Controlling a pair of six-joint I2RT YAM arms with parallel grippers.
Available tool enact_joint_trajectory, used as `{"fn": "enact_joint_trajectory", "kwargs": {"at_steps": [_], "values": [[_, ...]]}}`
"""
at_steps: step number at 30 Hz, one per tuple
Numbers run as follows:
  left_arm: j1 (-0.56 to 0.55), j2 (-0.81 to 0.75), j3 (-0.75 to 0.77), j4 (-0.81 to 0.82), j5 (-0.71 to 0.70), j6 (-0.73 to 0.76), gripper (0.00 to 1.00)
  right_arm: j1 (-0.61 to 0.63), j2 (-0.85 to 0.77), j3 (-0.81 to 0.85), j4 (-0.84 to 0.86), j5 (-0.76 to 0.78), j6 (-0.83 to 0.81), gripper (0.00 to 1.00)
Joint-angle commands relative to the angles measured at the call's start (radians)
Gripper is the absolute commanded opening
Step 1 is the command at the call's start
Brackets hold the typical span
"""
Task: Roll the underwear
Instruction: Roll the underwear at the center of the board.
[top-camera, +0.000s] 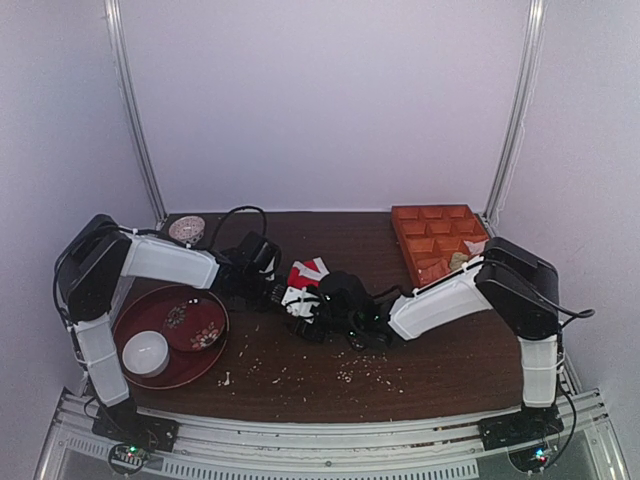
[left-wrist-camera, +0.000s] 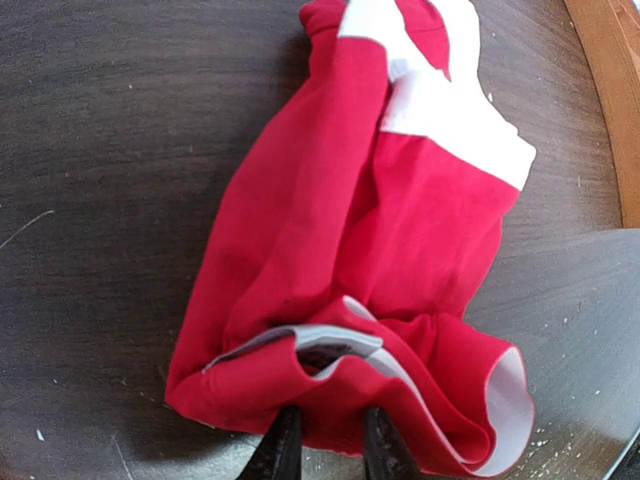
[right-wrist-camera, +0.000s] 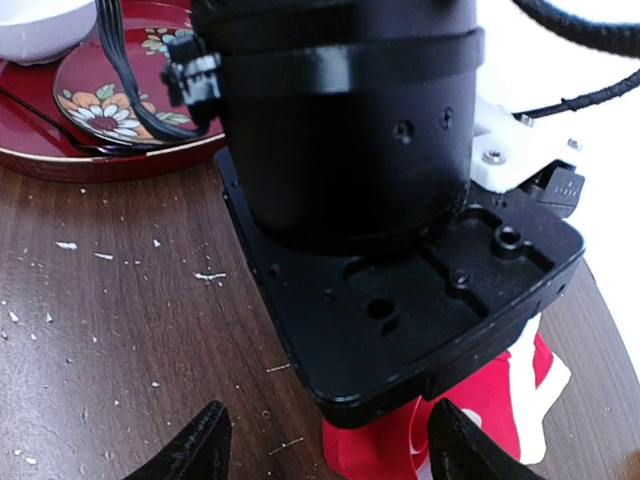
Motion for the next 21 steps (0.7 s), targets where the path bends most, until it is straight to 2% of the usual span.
{"fn": "enact_joint_trajectory", "kwargs": {"at_steps": [1,5,13,17,21], "values": [[0.003,-0.014,0.003,0.017,0.019,-0.016,0.22,-0.007,0.005,0.035,-0.095,0.041,0.007,0.67],[0.004,-0.010,-0.002,0.024,0.026,-0.023,0.23,-0.012,-0.020,0.037,-0.123,0.049,0.093,0.66],[0.034,0.010,0.010,0.006,0.076,-0.083,0.23,-0.076,-0.092,0.078,-0.259,0.030,0.401,0.67],[0.048,0.033,0.057,-0.067,0.099,-0.112,0.22,-0.116,-0.129,0.053,-0.217,-0.014,0.497,0.67],[0.052,0.048,0.082,-0.091,0.122,-0.146,0.22,-0.178,-0.088,0.122,-0.300,-0.105,0.664,0.65]]}}
